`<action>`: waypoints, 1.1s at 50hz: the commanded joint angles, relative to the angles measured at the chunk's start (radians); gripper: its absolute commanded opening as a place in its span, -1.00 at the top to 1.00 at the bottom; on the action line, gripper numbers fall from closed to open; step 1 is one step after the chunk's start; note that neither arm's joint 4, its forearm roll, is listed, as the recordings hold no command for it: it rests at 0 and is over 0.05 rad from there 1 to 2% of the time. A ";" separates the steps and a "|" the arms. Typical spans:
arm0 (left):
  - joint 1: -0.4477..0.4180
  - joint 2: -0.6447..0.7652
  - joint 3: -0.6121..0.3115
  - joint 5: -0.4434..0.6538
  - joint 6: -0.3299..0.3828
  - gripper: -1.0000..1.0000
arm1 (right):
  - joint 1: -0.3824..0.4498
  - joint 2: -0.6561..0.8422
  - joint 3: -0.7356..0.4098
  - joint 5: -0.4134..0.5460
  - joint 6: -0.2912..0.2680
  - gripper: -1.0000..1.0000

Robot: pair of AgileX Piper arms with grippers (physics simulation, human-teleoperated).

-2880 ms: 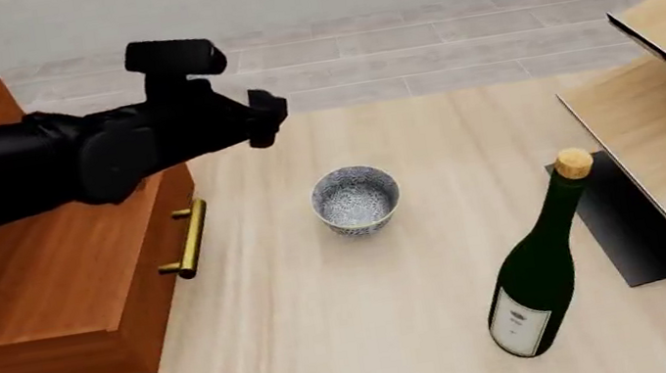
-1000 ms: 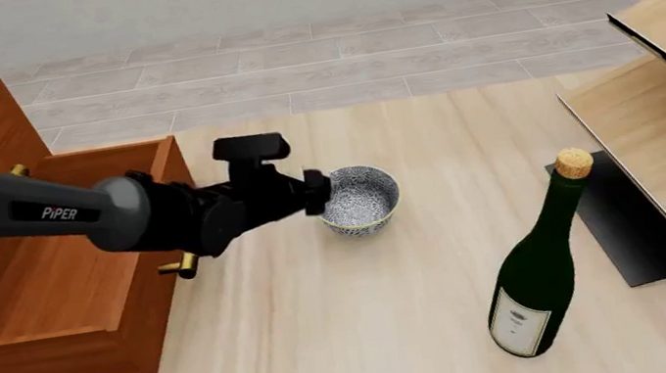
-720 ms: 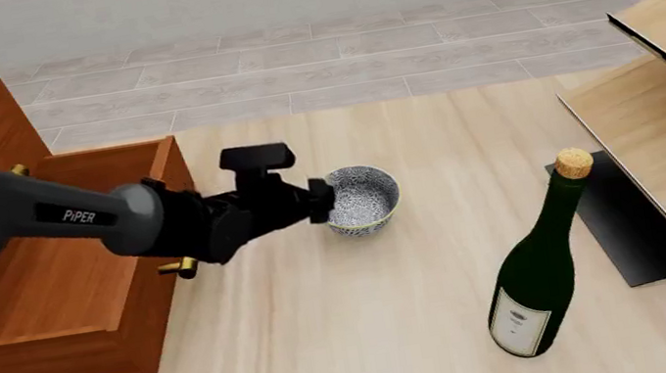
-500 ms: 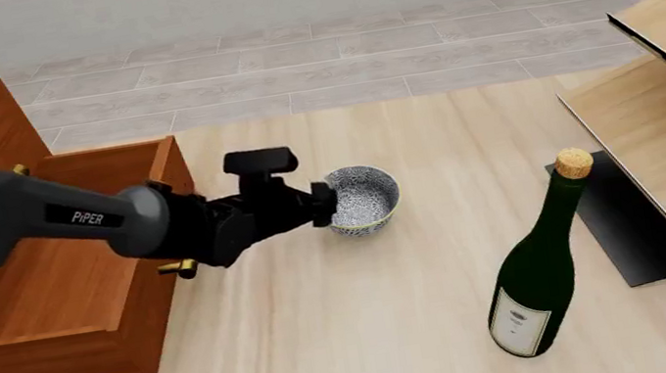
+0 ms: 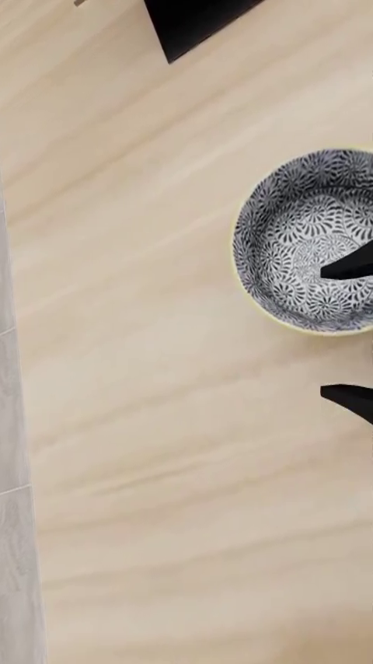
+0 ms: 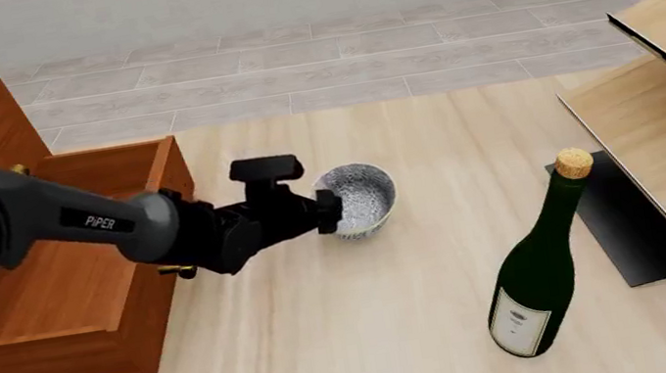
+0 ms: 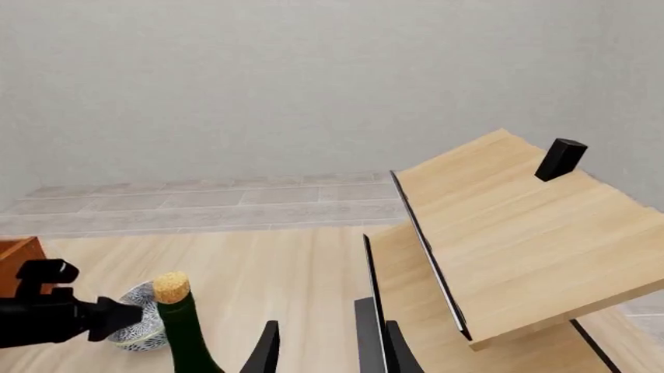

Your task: Put the bowl on top of the cabinet.

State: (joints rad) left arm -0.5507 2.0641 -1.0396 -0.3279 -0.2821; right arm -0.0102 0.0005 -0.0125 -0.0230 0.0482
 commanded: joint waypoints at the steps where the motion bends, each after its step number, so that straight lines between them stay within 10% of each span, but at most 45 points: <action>1: -0.002 0.017 0.008 -0.002 -0.008 -1.00 | 0.002 0.000 -0.001 0.003 -0.001 -1.00; 2: -0.002 0.015 0.010 -0.003 -0.011 -1.00 | 0.003 0.000 0.000 0.002 0.000 -1.00; 3: -0.003 0.020 0.009 -0.002 -0.016 1.00 | 0.003 0.000 0.002 0.000 0.000 -1.00; 26: -0.012 -0.260 0.192 -0.056 -0.094 1.00 | 0.001 0.000 0.001 0.000 0.002 -1.00; 28: -0.012 -0.254 0.186 -0.002 -0.191 1.00 | 0.000 0.000 -0.001 0.002 0.003 -1.00; 55: -0.121 -0.941 0.418 0.250 -0.253 1.00 | -0.003 0.000 0.001 -0.010 0.004 -1.00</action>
State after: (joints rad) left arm -0.6564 1.3390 -0.6561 -0.1963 -0.5047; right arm -0.0125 0.0003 -0.0123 -0.0291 0.0527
